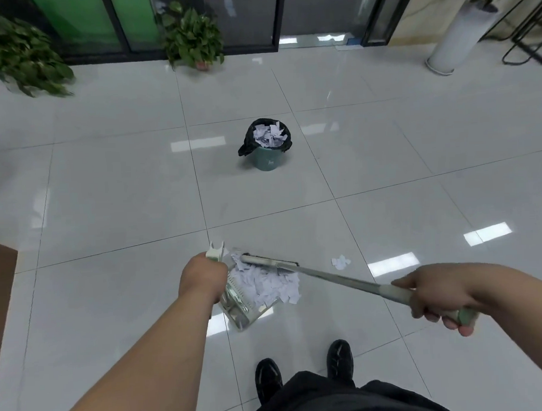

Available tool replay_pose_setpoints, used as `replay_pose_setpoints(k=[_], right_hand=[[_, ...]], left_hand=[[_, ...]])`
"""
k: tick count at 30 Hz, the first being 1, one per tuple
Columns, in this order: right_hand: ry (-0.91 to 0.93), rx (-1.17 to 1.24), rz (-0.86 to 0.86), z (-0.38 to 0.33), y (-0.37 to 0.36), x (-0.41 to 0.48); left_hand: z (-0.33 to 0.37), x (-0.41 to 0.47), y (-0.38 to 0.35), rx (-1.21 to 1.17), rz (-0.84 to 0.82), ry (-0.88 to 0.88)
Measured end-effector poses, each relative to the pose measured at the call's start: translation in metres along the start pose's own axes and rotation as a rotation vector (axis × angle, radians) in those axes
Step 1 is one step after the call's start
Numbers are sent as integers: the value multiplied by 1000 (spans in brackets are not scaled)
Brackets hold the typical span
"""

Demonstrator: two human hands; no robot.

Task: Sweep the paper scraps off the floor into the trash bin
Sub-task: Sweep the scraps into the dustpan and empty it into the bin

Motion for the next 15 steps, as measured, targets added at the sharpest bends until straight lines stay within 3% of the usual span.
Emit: replay_pose_setpoints(k=[9,15], right_hand=[[47,-8,147,-48,8,16],[53,-133,166,-91,15,59]], left_hand=[[-18,-9,3,-40,-20,24],[-75,-36,32,-233,105,106]])
Point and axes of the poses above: each hand's wrist, its own x-axis towards the middle knuckle, its own y-axis out of the back of the hand, z = x × y, the point moved 10 cm from there along x, towards the middle knuckle, and after that the axes turned 14 degrees about -z, right-handed, at the moved point
